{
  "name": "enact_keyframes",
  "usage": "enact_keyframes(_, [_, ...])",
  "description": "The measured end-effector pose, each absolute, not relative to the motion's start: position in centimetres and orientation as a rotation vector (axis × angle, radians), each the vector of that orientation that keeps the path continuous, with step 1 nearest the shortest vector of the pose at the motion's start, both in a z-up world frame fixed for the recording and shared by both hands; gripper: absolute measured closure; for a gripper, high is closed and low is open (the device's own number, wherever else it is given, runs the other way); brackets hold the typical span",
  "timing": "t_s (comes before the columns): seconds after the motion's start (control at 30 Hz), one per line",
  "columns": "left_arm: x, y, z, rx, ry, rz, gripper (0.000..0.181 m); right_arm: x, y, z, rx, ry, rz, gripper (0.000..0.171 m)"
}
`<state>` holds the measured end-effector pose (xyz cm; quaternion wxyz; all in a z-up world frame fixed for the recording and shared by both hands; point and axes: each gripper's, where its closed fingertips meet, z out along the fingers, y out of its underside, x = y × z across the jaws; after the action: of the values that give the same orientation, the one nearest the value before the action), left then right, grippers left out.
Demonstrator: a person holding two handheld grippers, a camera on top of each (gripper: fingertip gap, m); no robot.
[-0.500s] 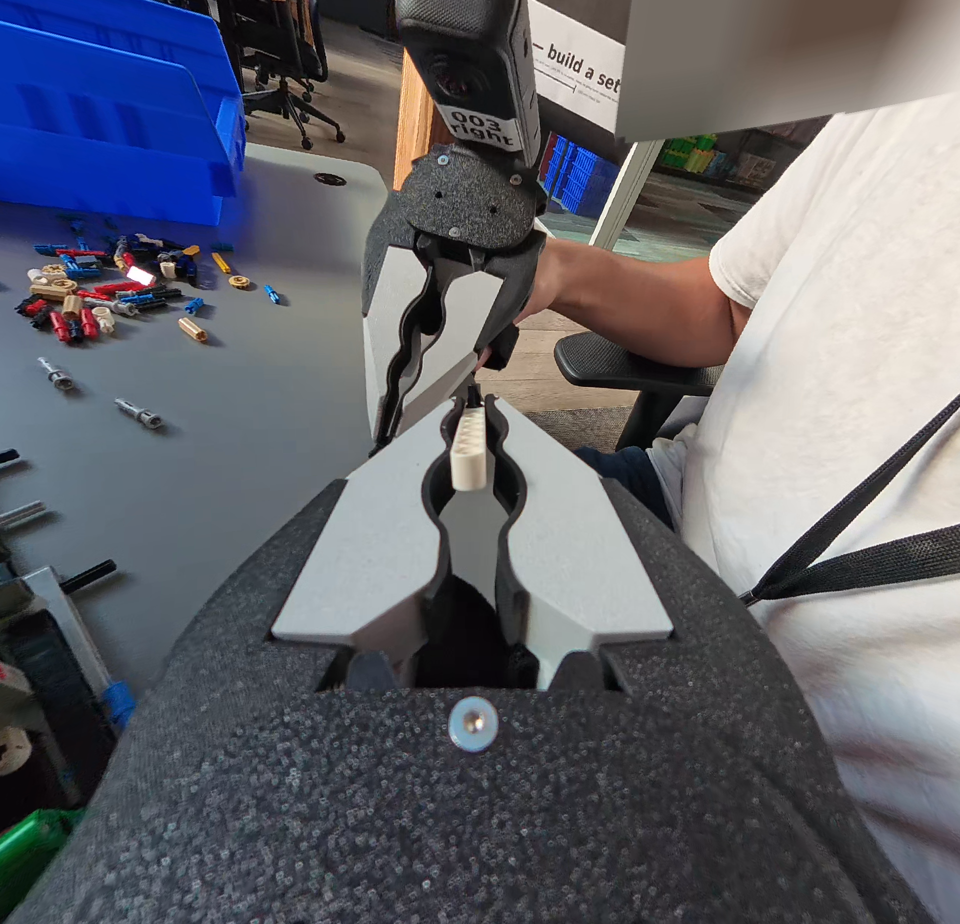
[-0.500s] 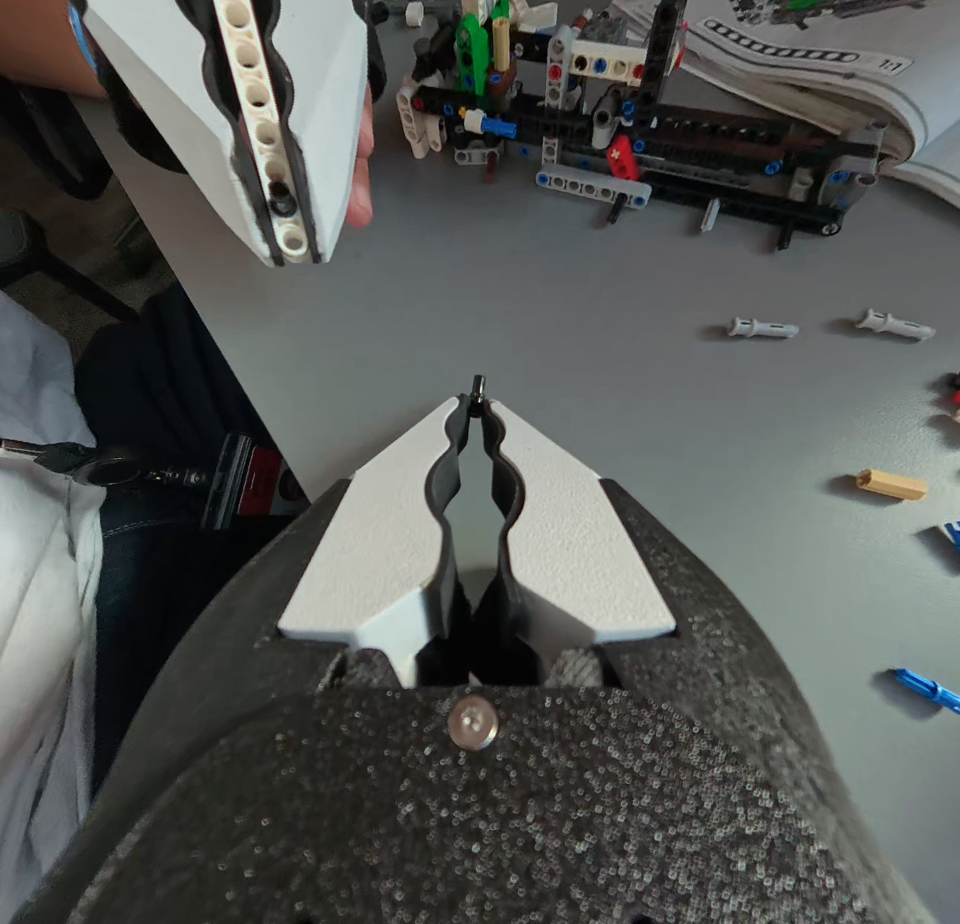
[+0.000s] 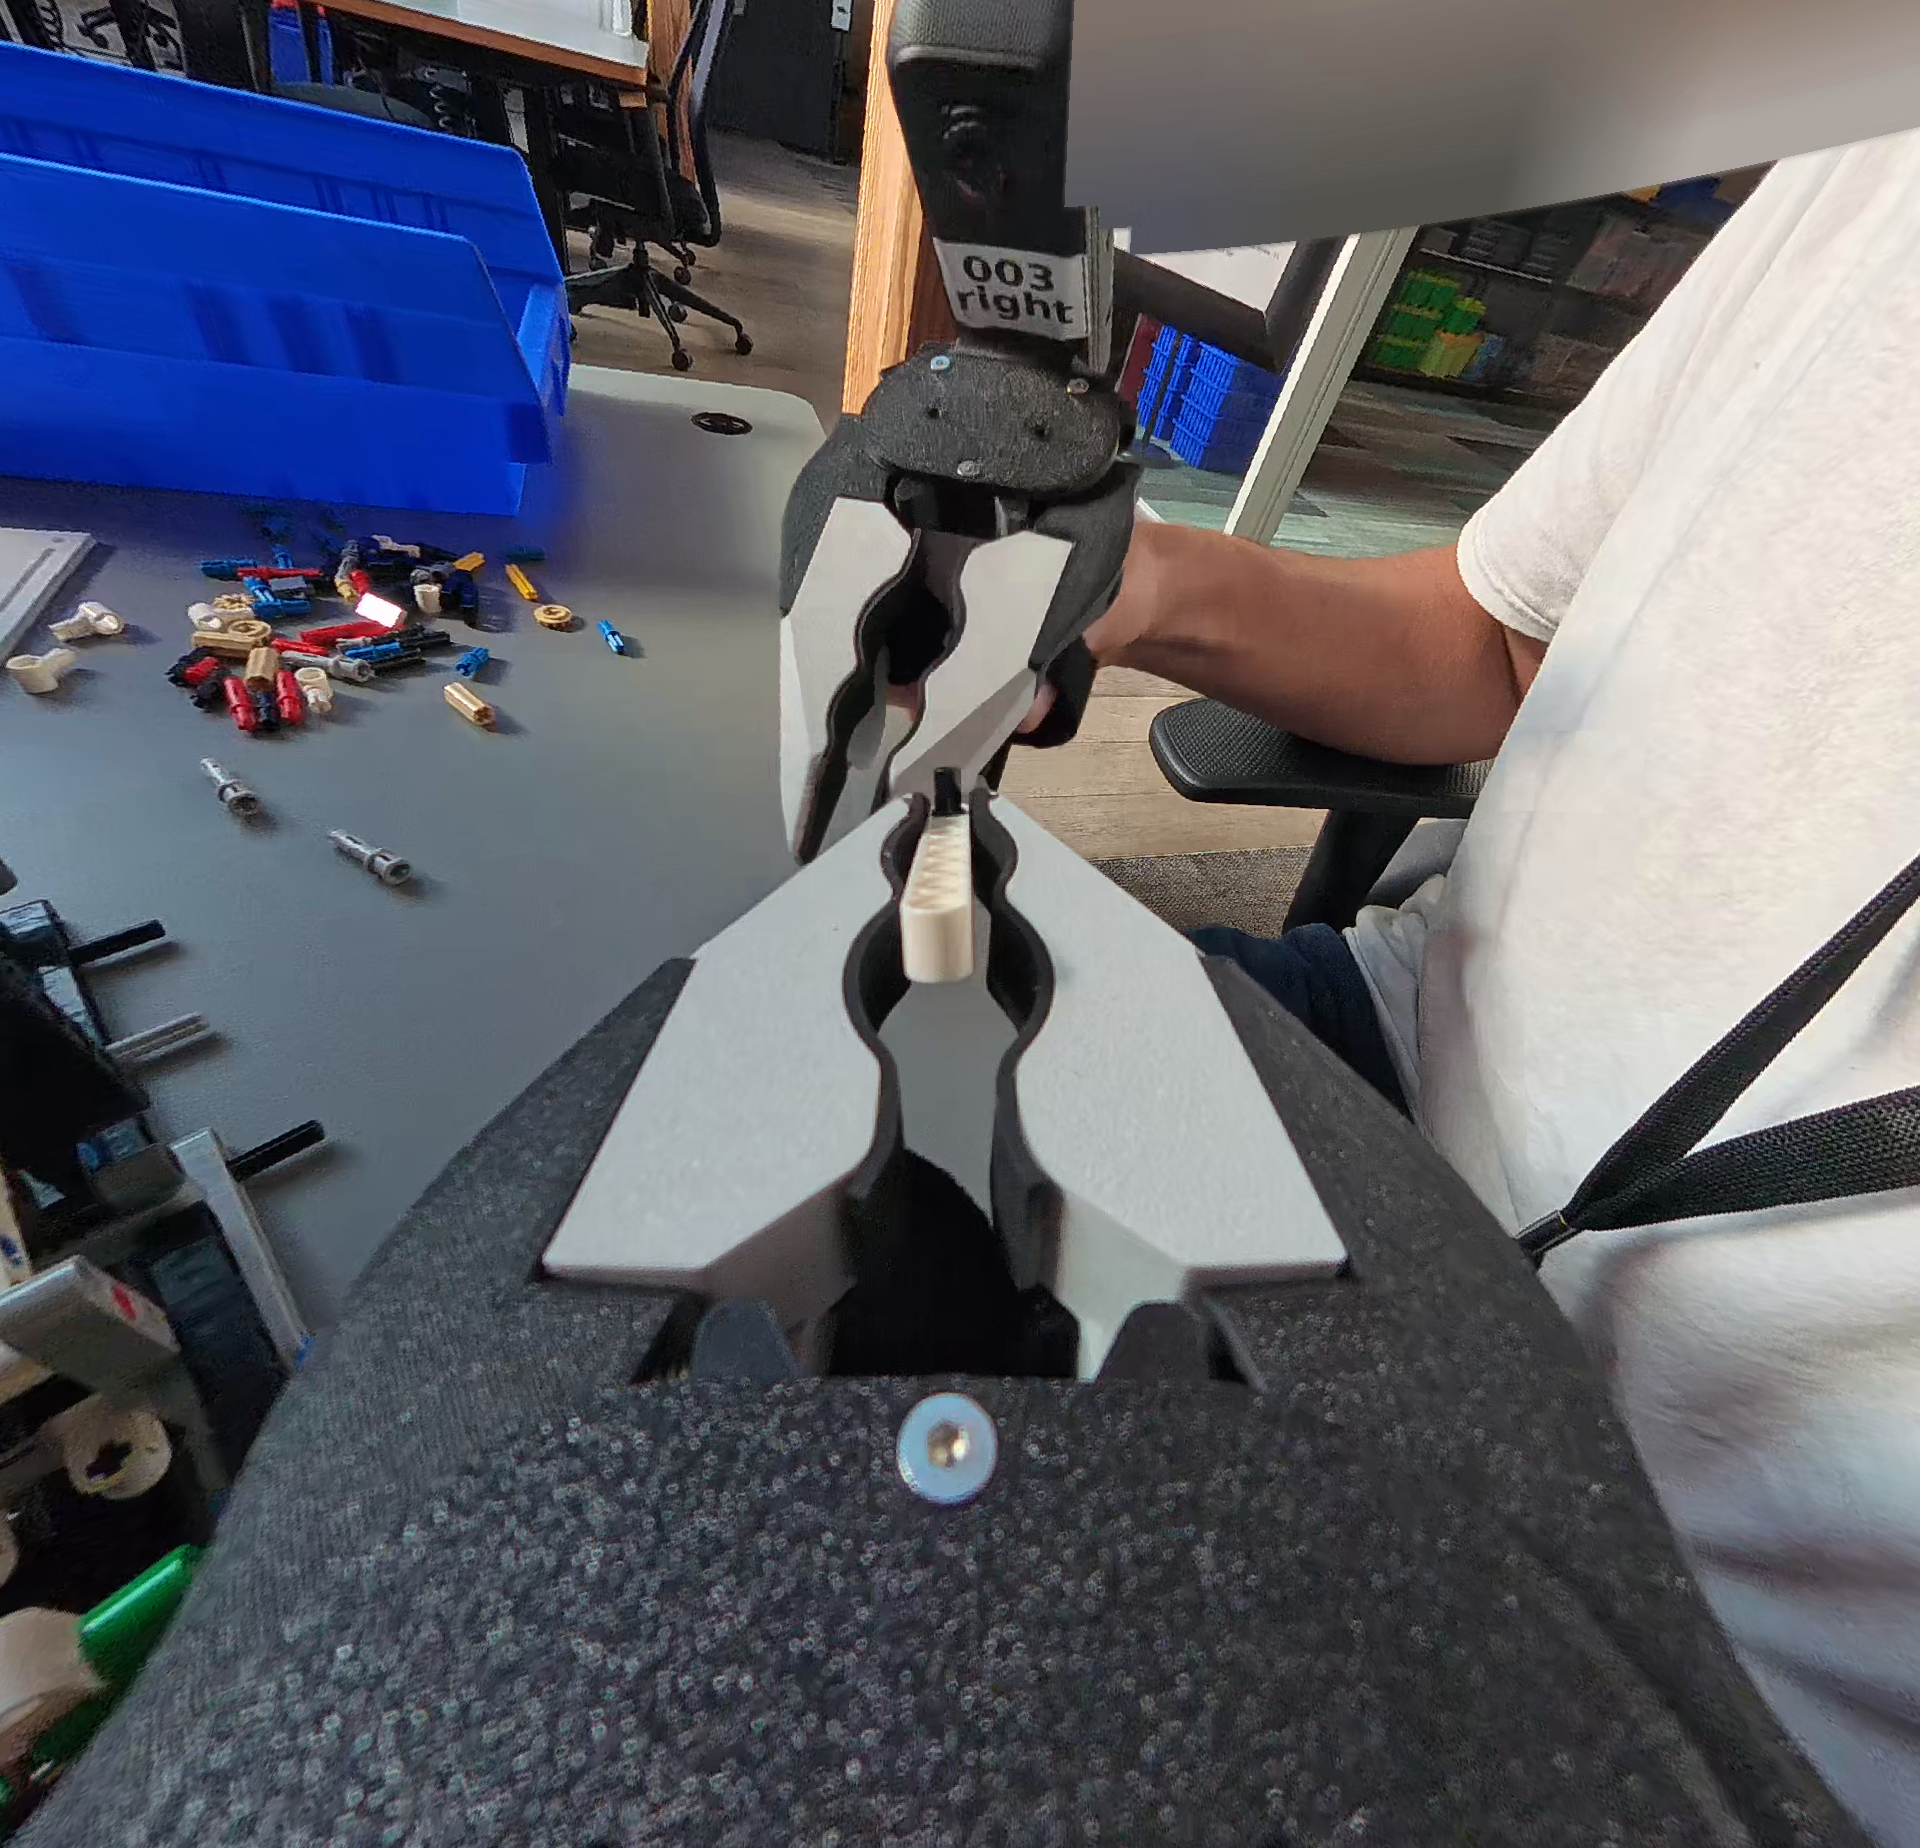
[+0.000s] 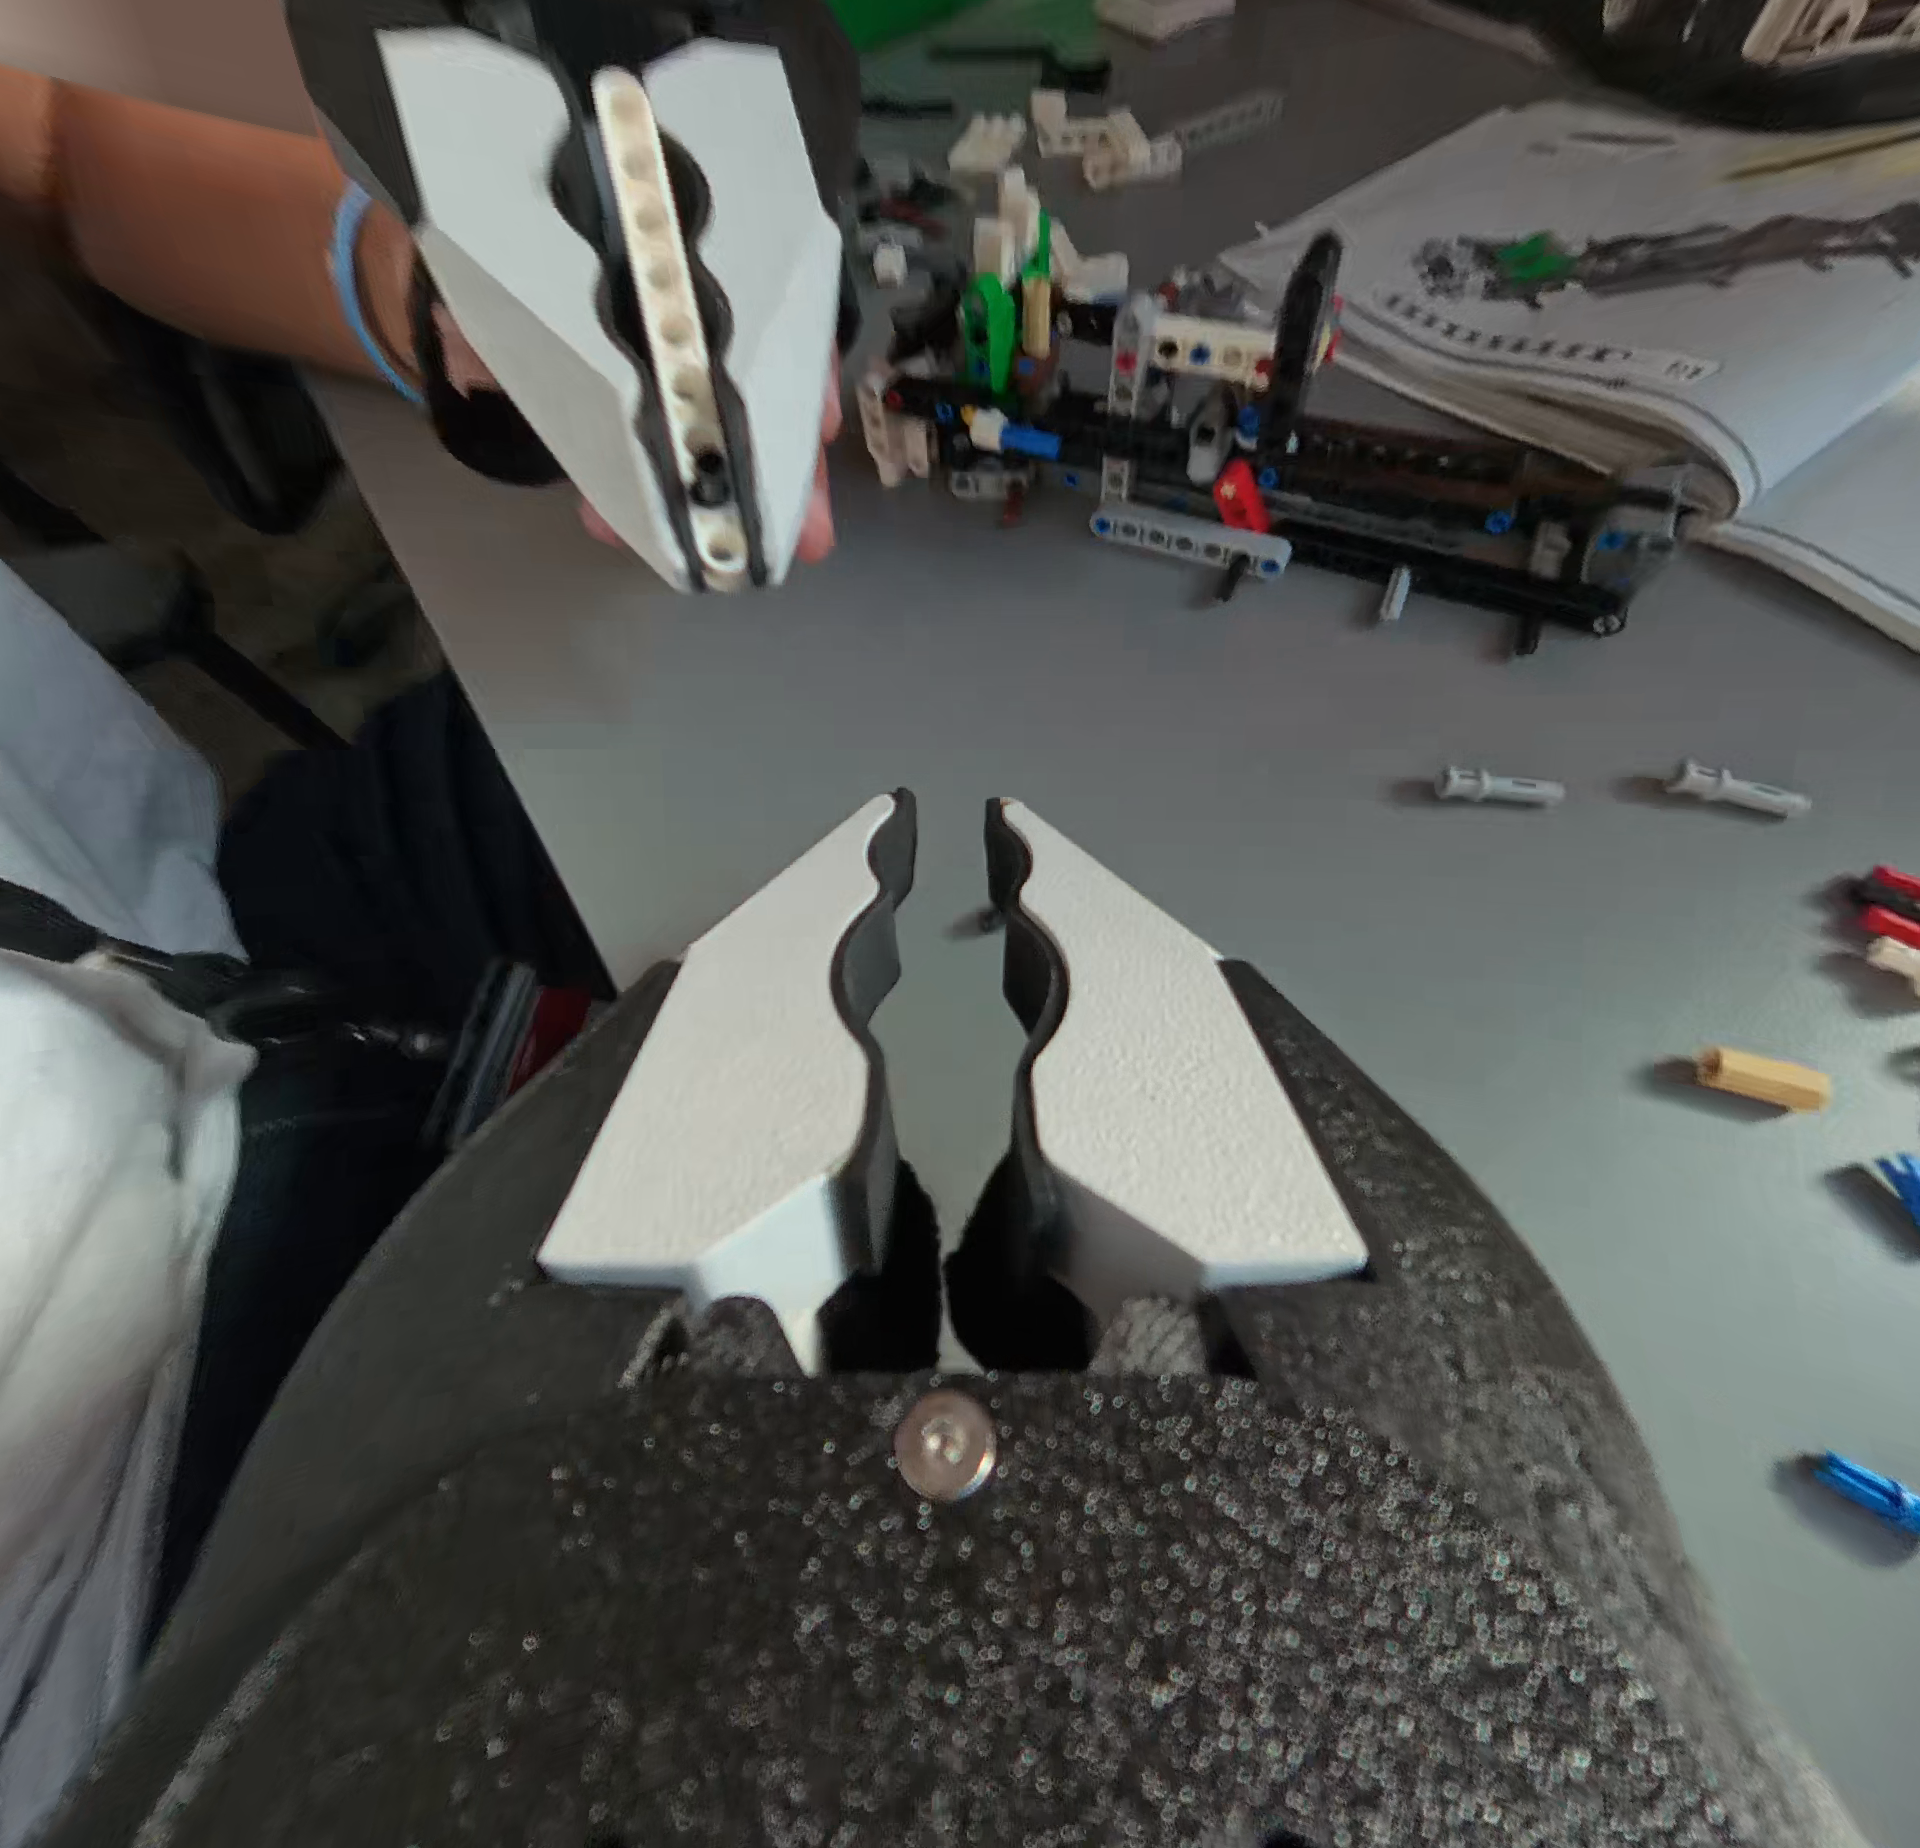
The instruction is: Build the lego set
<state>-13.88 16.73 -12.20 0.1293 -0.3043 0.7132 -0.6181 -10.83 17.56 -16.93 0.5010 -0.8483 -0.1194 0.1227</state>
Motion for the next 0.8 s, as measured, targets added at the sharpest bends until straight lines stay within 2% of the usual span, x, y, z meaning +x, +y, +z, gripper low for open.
enact_keyframes(0.1, [-13.7,17.0,-11.8,-0.823,2.023,-1.752,0.175,-13.0,17.7,-12.8,-1.825,-0.157,0.71,0.158])
enact_keyframes(0.17, [-13.9,17.0,-11.2,-0.763,1.984,-1.737,0.175,-14.1,17.9,-11.3,-1.704,-0.05,1.008,0.145])
enact_keyframes(0.23, [-13.9,17.3,-10.4,-0.711,1.915,-1.696,0.175,-14.7,18.3,-12.1,-1.741,0.038,1.178,0.132])
enact_keyframes(0.27, [-13.9,17.4,-10.1,-0.668,1.883,-1.668,0.175,-15.2,18.1,-11.6,-1.718,0.043,1.269,0.132])
enact_keyframes(0.43, [-14.3,16.7,-10.4,-0.546,1.894,-1.535,0.175,-15.8,18.5,-9.9,-1.554,0.162,1.522,0.146])
enact_keyframes(0.47, [-14.3,16.6,-10.5,-0.532,1.891,-1.517,0.175,-15.9,18.5,-9.8,-1.543,0.158,1.533,0.154])
enact_keyframes(0.8, [-13.9,17.3,-10.8,-0.589,1.905,-1.519,0.174,-14.1,17.6,-10.3,-1.528,0.263,1.609,0.156])
